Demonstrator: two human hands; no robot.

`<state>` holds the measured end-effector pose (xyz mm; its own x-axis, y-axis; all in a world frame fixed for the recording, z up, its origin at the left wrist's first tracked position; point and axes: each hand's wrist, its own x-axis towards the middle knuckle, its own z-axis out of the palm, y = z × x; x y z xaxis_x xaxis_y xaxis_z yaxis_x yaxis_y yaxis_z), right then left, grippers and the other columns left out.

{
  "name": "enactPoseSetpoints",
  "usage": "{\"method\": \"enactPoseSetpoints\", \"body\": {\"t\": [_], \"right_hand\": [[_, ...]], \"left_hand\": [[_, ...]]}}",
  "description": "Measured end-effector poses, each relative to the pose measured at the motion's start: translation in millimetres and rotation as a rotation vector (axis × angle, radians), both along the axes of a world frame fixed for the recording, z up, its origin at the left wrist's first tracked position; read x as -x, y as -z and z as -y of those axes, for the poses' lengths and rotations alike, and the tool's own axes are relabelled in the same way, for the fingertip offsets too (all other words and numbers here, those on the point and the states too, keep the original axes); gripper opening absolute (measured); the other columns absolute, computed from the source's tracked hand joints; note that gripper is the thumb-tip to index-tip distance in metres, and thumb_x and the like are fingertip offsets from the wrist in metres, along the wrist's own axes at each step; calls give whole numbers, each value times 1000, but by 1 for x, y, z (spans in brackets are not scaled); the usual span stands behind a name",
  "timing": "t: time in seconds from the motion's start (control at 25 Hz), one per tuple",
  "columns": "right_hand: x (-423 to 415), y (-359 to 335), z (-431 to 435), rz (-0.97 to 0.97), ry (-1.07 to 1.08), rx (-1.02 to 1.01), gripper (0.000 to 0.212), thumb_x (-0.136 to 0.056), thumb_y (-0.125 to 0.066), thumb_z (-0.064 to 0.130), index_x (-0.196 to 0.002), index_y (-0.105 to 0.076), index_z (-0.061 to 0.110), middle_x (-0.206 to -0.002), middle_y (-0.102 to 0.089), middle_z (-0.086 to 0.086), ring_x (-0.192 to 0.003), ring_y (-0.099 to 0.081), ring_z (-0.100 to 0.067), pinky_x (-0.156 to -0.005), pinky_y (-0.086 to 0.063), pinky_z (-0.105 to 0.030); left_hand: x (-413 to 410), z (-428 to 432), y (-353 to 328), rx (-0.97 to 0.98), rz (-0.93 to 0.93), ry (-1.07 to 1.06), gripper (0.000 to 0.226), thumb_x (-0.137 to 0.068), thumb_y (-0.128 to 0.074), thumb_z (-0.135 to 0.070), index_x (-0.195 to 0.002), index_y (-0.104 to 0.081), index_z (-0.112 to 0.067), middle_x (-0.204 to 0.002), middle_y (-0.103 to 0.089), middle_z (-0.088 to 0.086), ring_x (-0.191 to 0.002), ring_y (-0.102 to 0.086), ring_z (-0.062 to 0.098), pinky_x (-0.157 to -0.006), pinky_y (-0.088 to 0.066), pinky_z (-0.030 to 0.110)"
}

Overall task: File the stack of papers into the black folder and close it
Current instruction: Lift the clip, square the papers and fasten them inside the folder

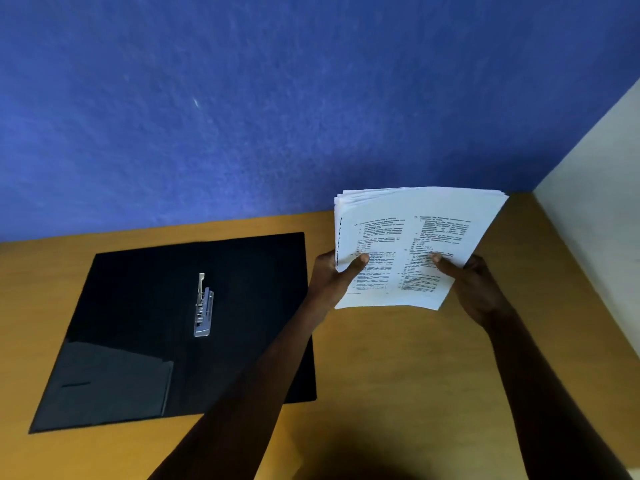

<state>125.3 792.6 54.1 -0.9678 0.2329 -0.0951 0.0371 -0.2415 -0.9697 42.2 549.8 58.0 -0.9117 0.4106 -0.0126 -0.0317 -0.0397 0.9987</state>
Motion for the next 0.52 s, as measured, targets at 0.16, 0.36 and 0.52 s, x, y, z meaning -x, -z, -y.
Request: {"method": "enactPoseSetpoints", "body": {"t": [0.16,0.36,0.52], "right_hand": [[0,4,2,17,32,-48,43,-77,-81,26,-118,-71,20,-124,-71,-3,-112,-68,-23,-85,-57,-26],[-3,7,-2,30,-6,-126,40,-81,-78,15,-119,-70,19,-121,-72,-1,-112,-69,-20,-83,-56,-20],[-3,5,4,30,21,-125,37,-82,-77,11,-118,-71,16,-119,-73,-2,-111,-69,-20,-82,-56,-19]], "left_hand": [[-2,-2,6,-49,17,-23,24,-89,-70,-19,-113,-70,-24,-109,-74,-12,-107,-69,11,-86,-57,25],[3,7,13,-17,5,26,19,-85,-74,-15,-103,-75,-23,-103,-77,-8,-98,-72,15,-78,-58,26],[1,7,15,-18,2,35,24,-85,-73,-10,-100,-75,-28,-99,-77,-14,-92,-73,10,-71,-57,20]]}}
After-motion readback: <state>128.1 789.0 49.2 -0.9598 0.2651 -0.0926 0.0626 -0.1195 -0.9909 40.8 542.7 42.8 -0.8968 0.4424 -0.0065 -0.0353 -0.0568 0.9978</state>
